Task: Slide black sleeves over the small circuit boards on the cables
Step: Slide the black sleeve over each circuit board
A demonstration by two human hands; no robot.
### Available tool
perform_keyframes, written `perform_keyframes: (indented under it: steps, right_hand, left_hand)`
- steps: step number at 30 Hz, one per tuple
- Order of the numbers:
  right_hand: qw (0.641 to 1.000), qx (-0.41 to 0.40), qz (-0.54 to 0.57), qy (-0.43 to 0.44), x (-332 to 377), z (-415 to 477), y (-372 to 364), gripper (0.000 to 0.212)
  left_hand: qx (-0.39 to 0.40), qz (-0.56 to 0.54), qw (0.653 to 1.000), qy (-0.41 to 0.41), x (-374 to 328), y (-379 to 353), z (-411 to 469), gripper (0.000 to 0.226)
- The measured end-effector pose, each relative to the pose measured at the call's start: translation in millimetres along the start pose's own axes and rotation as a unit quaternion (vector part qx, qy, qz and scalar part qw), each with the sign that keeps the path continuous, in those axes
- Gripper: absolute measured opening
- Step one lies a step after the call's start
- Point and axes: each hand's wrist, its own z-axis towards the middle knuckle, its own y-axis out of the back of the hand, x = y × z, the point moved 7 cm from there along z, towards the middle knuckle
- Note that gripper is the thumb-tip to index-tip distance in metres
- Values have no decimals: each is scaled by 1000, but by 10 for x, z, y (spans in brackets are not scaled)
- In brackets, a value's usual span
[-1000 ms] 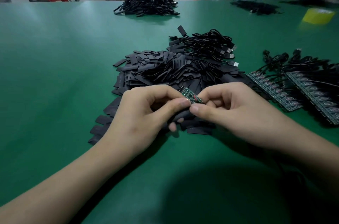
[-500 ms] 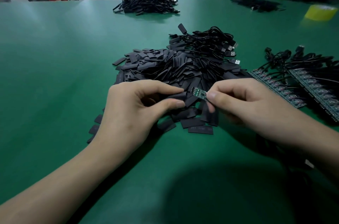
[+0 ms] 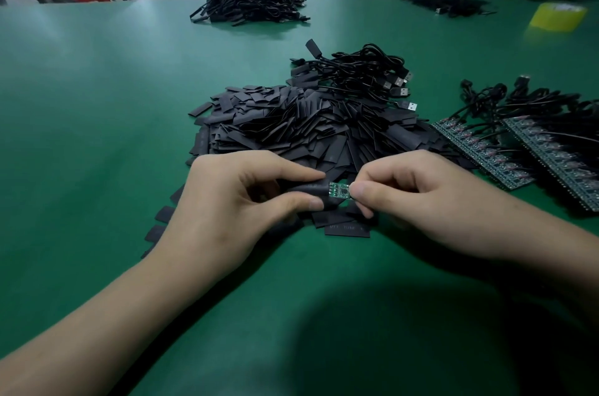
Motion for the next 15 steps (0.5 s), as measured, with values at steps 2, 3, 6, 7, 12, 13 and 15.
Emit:
perform_keyframes:
  steps: [2, 3, 6, 7, 12, 13, 15]
  right_hand:
    - [997, 27, 64, -25, -50, -4, -30, 35]
    - [991, 42, 117, -49, -85, -11, -56, 36]
    - [980, 61, 170, -78, -122, -20, -103, 36]
    - [988, 52, 133, -67, -113, -16, -92, 36]
    - [999, 10, -46, 9, 7, -19, -80, 35]
    - [999, 14, -39, 8, 6, -17, -86, 34]
    - [1000, 30, 1, -7, -24, -8, -89, 34]
  left_hand:
    - [29, 7, 999, -12, -16, -18, 1, 26]
    - [38, 21, 999, -20, -29, -22, 1, 27]
    - [32, 81, 995, -49, -84, -28, 2, 28]
    - [25, 85, 995, -47, -87, -27, 1, 28]
    - [29, 60, 998, -15, -36, -44, -10, 27]
    - [38, 62, 997, -19, -45, -53, -11, 27]
    - [56, 71, 995, -37, -71, -76, -4, 25]
